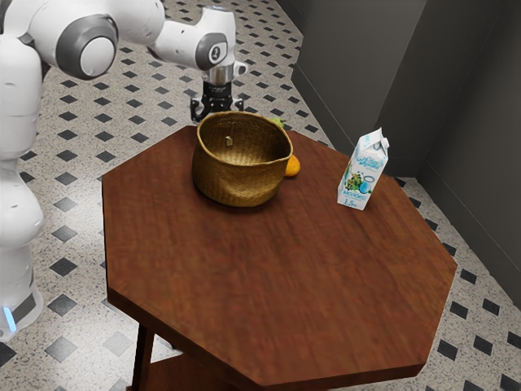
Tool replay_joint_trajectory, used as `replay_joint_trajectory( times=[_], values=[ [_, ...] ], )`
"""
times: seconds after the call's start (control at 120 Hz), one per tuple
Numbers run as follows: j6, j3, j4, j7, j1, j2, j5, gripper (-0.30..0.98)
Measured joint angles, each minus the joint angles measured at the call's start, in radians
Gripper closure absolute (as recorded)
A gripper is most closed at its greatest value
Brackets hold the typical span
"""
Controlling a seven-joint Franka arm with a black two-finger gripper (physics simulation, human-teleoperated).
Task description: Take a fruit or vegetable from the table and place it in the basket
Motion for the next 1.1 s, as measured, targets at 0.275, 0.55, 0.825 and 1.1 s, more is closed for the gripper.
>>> replay_joint_trajectory(
  times=[0.275,0.55,0.825,1.1],
  values=[
    [-0.001,0.001,-0.001,-0.029,-0.014,-0.026,0.014,0.33],
    [-0.015,0.009,-0.001,-0.066,-0.059,-0.179,0.070,0.44],
    [-0.058,-0.006,-0.003,-0.107,-0.140,-0.347,0.134,0.44],
    [-0.144,-0.123,-0.057,-0.174,-0.148,-0.538,0.191,0.41]
  ],
)
